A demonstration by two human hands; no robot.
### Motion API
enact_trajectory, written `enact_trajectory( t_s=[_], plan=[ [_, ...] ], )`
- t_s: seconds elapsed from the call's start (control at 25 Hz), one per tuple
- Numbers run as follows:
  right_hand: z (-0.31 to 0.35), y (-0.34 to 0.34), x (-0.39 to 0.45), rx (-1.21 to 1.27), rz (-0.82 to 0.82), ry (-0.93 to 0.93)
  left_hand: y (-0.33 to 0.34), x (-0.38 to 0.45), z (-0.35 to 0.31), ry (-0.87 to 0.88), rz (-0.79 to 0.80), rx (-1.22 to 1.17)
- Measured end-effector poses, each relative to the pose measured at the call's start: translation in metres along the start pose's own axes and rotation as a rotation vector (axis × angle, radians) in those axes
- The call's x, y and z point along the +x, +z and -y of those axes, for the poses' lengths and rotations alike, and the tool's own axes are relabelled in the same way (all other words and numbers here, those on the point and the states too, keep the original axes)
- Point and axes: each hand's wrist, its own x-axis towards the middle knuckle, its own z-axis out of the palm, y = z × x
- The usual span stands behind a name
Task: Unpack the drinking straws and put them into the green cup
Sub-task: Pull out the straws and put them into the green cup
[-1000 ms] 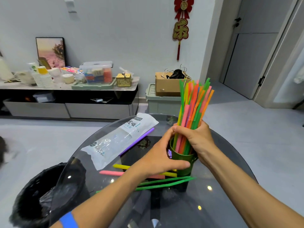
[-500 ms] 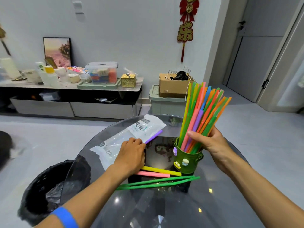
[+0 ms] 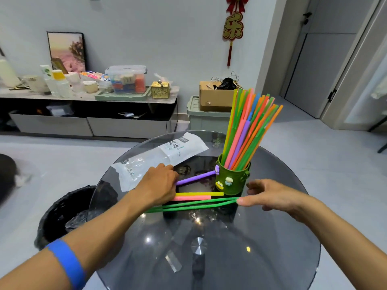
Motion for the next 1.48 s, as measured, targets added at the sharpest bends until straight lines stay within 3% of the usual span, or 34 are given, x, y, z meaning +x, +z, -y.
enact_trajectory(
  t_s=[0.08, 0.2, 0.32, 0.48, 0.72, 0.88, 1.08, 1.24, 1.32, 1.4, 1.48],
  plan=[
    [-0.001, 0.007, -0.004, -0.143, -0.038, 0.015, -0.007, -0.013, -0.005, 0.067, 0.128, -0.112],
    [0.002, 0.025, -0.007, -0.376, -0.101, -0.028, -0.004, -0.034, -0.023, 0.155, 0.264, -0.047],
    [0.008, 0.04, -0.011, -0.385, -0.082, -0.08, 0.002, -0.04, -0.033, 0.101, 0.177, -0.004],
    [0.013, 0.055, -0.02, -0.353, -0.035, -0.136, 0.008, -0.049, -0.037, 0.01, 0.177, -0.049],
    [0.016, 0.062, -0.028, -0.337, 0.019, -0.193, -0.005, -0.064, -0.029, 0.049, 0.307, -0.051],
    [0.017, 0.065, -0.028, -0.354, 0.027, -0.208, -0.001, -0.079, -0.04, 0.024, 0.213, 0.077],
    [0.018, 0.069, -0.026, -0.331, 0.06, -0.21, -0.004, -0.084, -0.029, 0.015, 0.253, -0.109],
    [0.018, 0.066, -0.026, -0.276, 0.07, -0.209, -0.006, -0.09, -0.032, 0.008, 0.212, -0.025],
    [0.02, 0.059, -0.029, -0.214, 0.073, -0.21, -0.018, -0.087, -0.027, 0.007, 0.162, -0.108],
    [0.025, 0.054, -0.035, -0.118, 0.076, -0.243, -0.038, -0.083, -0.017, 0.023, 0.111, -0.35],
    [0.038, 0.051, -0.041, 0.061, 0.062, -0.316, -0.061, -0.079, -0.019, 0.043, -0.047, -0.645]
  ],
)
